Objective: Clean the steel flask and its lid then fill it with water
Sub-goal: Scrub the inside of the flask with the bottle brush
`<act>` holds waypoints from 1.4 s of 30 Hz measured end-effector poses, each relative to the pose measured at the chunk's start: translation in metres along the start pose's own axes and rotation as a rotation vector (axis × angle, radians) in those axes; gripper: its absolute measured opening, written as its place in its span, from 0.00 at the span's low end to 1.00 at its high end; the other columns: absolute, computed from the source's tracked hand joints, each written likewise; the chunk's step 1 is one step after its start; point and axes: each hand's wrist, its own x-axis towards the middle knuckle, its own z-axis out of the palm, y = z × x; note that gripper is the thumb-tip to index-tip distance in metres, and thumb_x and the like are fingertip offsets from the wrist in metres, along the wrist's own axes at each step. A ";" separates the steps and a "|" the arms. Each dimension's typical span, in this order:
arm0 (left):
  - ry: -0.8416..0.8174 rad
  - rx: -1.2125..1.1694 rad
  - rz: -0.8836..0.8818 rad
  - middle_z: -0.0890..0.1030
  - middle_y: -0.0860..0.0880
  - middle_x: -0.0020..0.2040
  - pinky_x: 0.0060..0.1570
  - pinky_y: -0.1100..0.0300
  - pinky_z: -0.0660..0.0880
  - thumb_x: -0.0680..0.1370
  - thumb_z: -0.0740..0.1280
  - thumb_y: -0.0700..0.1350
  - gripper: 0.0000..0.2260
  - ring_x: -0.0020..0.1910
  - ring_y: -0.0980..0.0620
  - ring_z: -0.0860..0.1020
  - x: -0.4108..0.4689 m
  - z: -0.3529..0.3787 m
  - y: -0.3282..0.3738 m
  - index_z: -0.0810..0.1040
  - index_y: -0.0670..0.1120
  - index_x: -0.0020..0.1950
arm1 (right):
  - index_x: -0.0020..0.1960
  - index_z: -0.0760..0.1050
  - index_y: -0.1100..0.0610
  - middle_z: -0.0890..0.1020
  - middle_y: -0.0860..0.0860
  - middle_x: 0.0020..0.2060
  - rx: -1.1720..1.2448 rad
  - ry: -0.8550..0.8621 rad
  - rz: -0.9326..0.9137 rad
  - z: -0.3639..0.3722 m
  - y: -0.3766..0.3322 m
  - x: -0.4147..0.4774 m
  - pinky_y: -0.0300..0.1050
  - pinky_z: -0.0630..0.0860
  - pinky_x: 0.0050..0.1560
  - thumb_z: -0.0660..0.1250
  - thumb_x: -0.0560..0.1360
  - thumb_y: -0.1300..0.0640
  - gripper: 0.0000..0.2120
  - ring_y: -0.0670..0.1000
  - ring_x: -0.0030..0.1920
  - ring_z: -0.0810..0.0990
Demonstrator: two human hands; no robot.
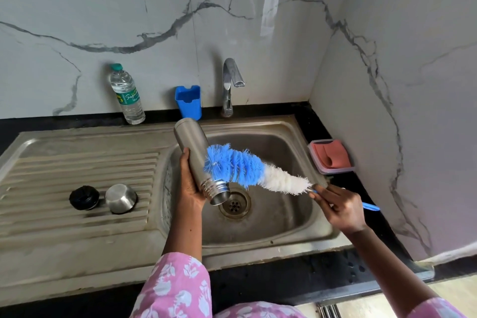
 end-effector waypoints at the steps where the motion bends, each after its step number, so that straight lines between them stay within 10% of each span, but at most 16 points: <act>1: -0.009 0.005 0.017 0.81 0.44 0.51 0.48 0.49 0.79 0.72 0.64 0.63 0.27 0.47 0.45 0.81 0.002 -0.002 0.000 0.75 0.44 0.61 | 0.43 0.84 0.60 0.79 0.51 0.29 -0.006 0.006 0.010 0.003 -0.002 0.002 0.44 0.73 0.21 0.62 0.79 0.48 0.18 0.54 0.24 0.77; 7: -0.197 0.045 -0.052 0.80 0.46 0.46 0.36 0.57 0.80 0.73 0.63 0.62 0.24 0.39 0.49 0.81 0.004 0.005 -0.005 0.74 0.45 0.58 | 0.44 0.83 0.59 0.75 0.51 0.26 -0.007 0.010 0.062 0.015 -0.020 0.015 0.42 0.69 0.18 0.64 0.75 0.51 0.13 0.53 0.22 0.75; 12: -0.137 0.083 0.008 0.78 0.46 0.53 0.52 0.52 0.77 0.65 0.70 0.66 0.34 0.50 0.47 0.78 0.012 -0.003 -0.006 0.73 0.45 0.62 | 0.44 0.83 0.61 0.76 0.52 0.27 0.069 -0.010 0.031 0.003 -0.002 -0.009 0.45 0.72 0.21 0.62 0.79 0.49 0.17 0.54 0.24 0.75; 16: -0.117 0.024 -0.062 0.80 0.47 0.34 0.30 0.58 0.78 0.68 0.65 0.67 0.28 0.29 0.50 0.80 0.015 0.000 -0.008 0.76 0.42 0.51 | 0.45 0.83 0.61 0.79 0.52 0.28 -0.013 0.038 0.081 0.005 -0.003 -0.007 0.44 0.73 0.21 0.60 0.80 0.47 0.20 0.53 0.23 0.77; 22: -0.077 0.097 -0.091 0.76 0.47 0.29 0.24 0.62 0.75 0.73 0.55 0.62 0.22 0.23 0.50 0.77 0.009 0.001 -0.009 0.73 0.44 0.46 | 0.44 0.83 0.61 0.75 0.51 0.26 -0.005 0.038 0.068 0.007 -0.015 -0.004 0.44 0.71 0.20 0.61 0.79 0.49 0.19 0.53 0.22 0.74; 28: -0.046 0.104 0.000 0.75 0.48 0.38 0.34 0.59 0.76 0.73 0.58 0.67 0.25 0.31 0.49 0.78 0.010 -0.007 -0.008 0.79 0.46 0.44 | 0.44 0.83 0.61 0.76 0.51 0.26 0.006 0.023 0.084 0.003 -0.008 -0.020 0.44 0.72 0.20 0.60 0.79 0.48 0.20 0.53 0.22 0.75; 34: -0.198 0.040 -0.080 0.77 0.46 0.54 0.39 0.56 0.80 0.68 0.68 0.66 0.34 0.41 0.49 0.81 0.010 -0.005 -0.012 0.71 0.46 0.67 | 0.44 0.83 0.60 0.76 0.51 0.27 -0.019 0.026 0.077 0.013 -0.020 -0.003 0.44 0.71 0.19 0.62 0.77 0.50 0.16 0.54 0.22 0.75; 38: -0.196 0.141 -0.110 0.79 0.48 0.52 0.45 0.57 0.78 0.56 0.75 0.68 0.39 0.46 0.51 0.79 0.009 -0.003 -0.007 0.80 0.46 0.60 | 0.44 0.83 0.61 0.75 0.51 0.27 0.056 0.001 0.056 0.004 -0.007 -0.019 0.44 0.72 0.21 0.63 0.78 0.50 0.16 0.53 0.23 0.75; 42: -0.174 0.073 -0.118 0.76 0.43 0.59 0.48 0.51 0.80 0.60 0.77 0.62 0.45 0.51 0.45 0.79 0.014 -0.004 -0.004 0.68 0.44 0.71 | 0.44 0.83 0.61 0.75 0.51 0.26 0.003 0.024 0.079 0.006 -0.004 -0.015 0.44 0.72 0.20 0.61 0.79 0.48 0.19 0.53 0.22 0.75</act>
